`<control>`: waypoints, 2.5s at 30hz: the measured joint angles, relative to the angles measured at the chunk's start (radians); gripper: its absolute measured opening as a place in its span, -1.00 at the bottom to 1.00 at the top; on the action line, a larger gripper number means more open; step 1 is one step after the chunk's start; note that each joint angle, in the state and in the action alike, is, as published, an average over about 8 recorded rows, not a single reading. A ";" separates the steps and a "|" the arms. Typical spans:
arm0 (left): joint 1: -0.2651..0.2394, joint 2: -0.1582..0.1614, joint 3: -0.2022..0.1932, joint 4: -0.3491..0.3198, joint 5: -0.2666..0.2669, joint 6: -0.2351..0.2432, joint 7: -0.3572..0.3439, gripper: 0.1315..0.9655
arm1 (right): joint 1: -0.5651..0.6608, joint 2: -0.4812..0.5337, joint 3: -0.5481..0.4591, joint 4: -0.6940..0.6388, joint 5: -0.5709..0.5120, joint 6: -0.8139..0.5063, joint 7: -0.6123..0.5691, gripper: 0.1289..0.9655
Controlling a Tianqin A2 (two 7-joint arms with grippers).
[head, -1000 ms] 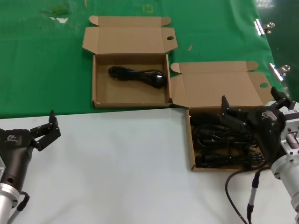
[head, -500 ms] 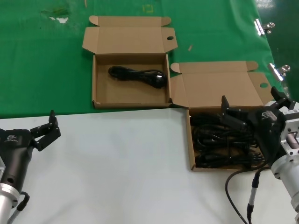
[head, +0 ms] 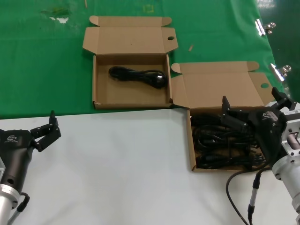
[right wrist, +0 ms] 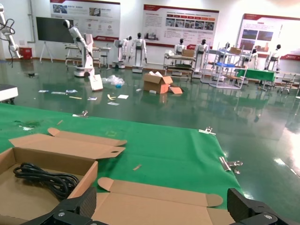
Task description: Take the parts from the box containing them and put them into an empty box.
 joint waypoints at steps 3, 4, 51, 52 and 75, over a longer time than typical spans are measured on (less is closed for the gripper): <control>0.000 0.000 0.000 0.000 0.000 0.000 0.000 1.00 | 0.000 0.000 0.000 0.000 0.000 0.000 0.000 1.00; 0.000 0.000 0.000 0.000 0.000 0.000 0.000 1.00 | 0.000 0.000 0.000 0.000 0.000 0.000 0.000 1.00; 0.000 0.000 0.000 0.000 0.000 0.000 0.000 1.00 | 0.000 0.000 0.000 0.000 0.000 0.000 0.000 1.00; 0.000 0.000 0.000 0.000 0.000 0.000 0.000 1.00 | 0.000 0.000 0.000 0.000 0.000 0.000 0.000 1.00; 0.000 0.000 0.000 0.000 0.000 0.000 0.000 1.00 | 0.000 0.000 0.000 0.000 0.000 0.000 0.000 1.00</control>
